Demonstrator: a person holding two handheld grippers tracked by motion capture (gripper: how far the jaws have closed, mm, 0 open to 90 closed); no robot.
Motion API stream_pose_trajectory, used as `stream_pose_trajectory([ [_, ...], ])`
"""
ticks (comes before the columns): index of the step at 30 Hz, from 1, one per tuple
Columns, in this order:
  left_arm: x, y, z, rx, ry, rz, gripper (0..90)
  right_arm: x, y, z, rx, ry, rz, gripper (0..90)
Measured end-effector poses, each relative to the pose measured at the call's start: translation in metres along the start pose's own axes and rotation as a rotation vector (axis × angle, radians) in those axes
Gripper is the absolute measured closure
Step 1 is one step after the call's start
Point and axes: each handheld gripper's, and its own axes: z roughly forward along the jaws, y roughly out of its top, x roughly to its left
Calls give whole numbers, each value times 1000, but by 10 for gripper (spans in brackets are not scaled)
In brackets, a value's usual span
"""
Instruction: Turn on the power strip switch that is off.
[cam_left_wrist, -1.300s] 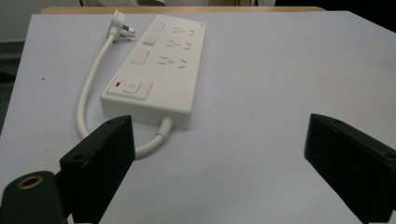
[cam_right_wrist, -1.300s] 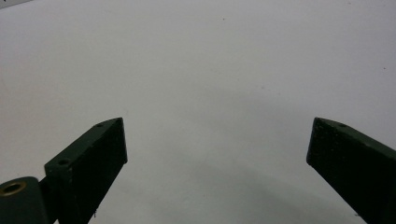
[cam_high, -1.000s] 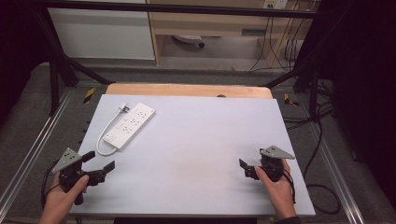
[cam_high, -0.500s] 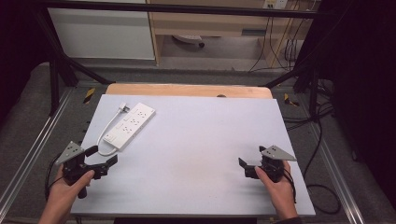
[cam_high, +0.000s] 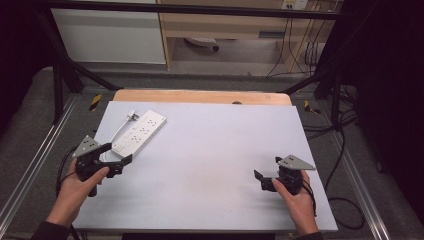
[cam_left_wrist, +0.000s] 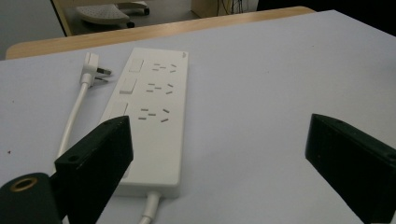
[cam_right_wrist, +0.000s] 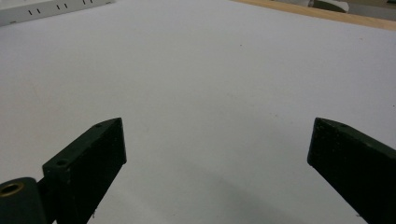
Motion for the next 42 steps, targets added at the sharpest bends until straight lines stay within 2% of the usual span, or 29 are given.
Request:
stream_pose_trajectory([
  [4, -1, 8, 6, 9, -3, 15, 75, 0, 0, 1, 5, -1, -3, 45],
  [12, -4, 21, 12, -4, -7, 34, 75, 1, 0, 2, 9, 1, -1, 44],
  [16, -2, 26, 15, -20, -4, 19, 75, 1, 0, 3, 16, -1, -5, 44],
  [25, 2, 36, 23, -25, 9, 21, 77, 1, -1, 3, 16, -6, 1, 42],
  [42, 9, 43, 41, -11, 52, 21, 83, 3, 0, 5, 24, -1, -4, 41],
])
